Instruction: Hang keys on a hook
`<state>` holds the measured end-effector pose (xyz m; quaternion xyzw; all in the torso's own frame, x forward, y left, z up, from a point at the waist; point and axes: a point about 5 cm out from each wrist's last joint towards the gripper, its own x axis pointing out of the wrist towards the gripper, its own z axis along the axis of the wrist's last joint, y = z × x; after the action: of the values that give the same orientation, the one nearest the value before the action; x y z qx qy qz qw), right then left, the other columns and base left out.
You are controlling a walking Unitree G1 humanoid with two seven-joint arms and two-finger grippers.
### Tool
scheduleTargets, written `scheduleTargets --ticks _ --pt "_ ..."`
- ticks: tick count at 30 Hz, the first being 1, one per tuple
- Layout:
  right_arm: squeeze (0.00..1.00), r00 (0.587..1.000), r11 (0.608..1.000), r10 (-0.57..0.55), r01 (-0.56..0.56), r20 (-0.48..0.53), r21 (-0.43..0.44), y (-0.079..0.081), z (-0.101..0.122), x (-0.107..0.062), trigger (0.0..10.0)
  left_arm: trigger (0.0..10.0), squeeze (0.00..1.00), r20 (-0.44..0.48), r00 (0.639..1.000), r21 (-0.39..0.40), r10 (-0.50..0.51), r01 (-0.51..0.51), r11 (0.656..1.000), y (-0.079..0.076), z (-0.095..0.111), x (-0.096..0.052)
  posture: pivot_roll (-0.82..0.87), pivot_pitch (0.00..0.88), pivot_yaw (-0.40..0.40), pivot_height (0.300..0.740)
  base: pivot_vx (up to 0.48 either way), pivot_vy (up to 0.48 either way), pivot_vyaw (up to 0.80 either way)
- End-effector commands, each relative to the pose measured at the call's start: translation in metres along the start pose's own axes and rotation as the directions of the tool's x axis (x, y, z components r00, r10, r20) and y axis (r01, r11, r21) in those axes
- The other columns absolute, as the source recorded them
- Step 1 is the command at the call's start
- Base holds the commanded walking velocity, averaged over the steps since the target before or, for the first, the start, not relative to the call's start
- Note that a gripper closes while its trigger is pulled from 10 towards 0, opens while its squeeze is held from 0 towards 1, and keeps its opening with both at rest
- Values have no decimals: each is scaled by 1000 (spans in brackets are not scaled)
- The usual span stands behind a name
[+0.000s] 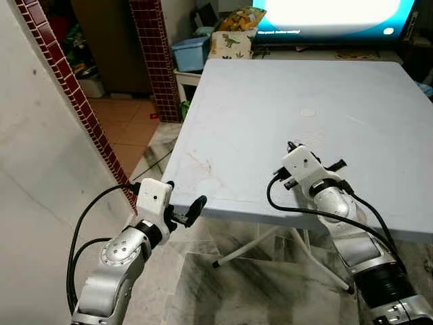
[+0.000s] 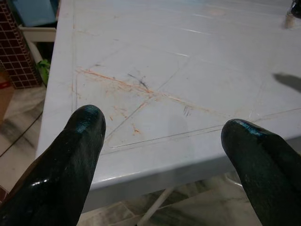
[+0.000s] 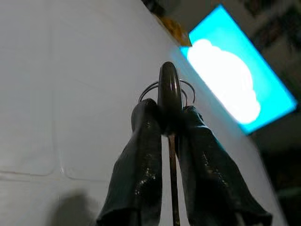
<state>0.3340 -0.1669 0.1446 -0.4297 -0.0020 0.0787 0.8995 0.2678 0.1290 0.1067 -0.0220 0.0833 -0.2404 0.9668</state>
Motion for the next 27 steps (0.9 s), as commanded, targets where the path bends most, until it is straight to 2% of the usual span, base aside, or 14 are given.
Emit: scheduleTargets --ticks 1,3,4,6,8,11,13,14,19,22,24,25,26,27 --pt "0 998 995 30 -24 54 -97 3 6 1 10000 10000 0 11 1000 16 2 -3 1000 3 3 0 -26 4 107 740 0 0 0" --pt "0 997 991 42 -33 67 -129 4 6 0 10000 10000 0 11 1000 16 2 -2 1000 3 3 0 -26 4 107 740 0 0 0" --pt "0 993 982 72 -54 96 -179 7 7 -1 10000 10000 0 12 1000 16 1 -1 1000 3 3 1 -27 1 108 740 0 0 0" --pt "0 977 964 168 -135 131 -229 16 8 -4 10000 10000 0 11 1000 17 -2 2 1000 3 3 1 -27 1 108 740 0 0 0" --pt "0 942 932 304 -264 142 -247 28 8 -10 10000 10000 0 11 1000 16 -4 4 1000 3 3 1 -27 1 108 740 0 0 0" --pt "0 888 856 459 -438 12 -275 32 -13 -18 10000 10000 0 10 1000 16 -6 6 1000 2 3 1 -30 5 110 740 0 0 0" --pt "0 878 841 479 -465 -20 -276 31 -18 -20 10000 10000 0 10 1000 16 -6 6 1000 2 3 1 -30 5 110 740 0 0 0" --pt "0 850 803 515 -523 -111 -286 22 -36 -27 10000 10000 0 10 1000 14 -7 7 1000 2 3 1 -30 5 110 740 0 0 0" --pt "0 855 792 479 -518 -198 -324 8 -54 -31 10000 10000 0 11 1000 11 -8 8 1000 1 2 2 -38 8 107 740 0 0 0" --pt "0 885 790 397 -464 -243 -401 -6 -62 -29 10000 10000 0 10 1000 9 -9 9 1000 1 2 2 -40 11 107 740 0 0 0" --pt "0 877 762 386 -477 -286 -438 -15 -68 -31 10000 10000 0 10 1000 9 -10 10 1000 1 2 2 -44 13 112 740 0 0 0" --pt "0 847 722 427 -530 -317 -444 -14 -71 -36 10000 10000 0 10 1000 9 -10 10 1000 1 2 2 -44 13 112 740 0 0 0" --pt "0 834 696 439 -550 -333 -462 -15 -73 -39 10000 10000 0 10 1000 9 -12 12 1000 1 2 2 -44 13 112 740 0 0 0" --pt "0 845 706 423 -533 -327 -466 -19 -72 -38 10000 10000 0 9 1000 9 -13 13 1000 1 2 2 -50 14 112 740 0 0 0"
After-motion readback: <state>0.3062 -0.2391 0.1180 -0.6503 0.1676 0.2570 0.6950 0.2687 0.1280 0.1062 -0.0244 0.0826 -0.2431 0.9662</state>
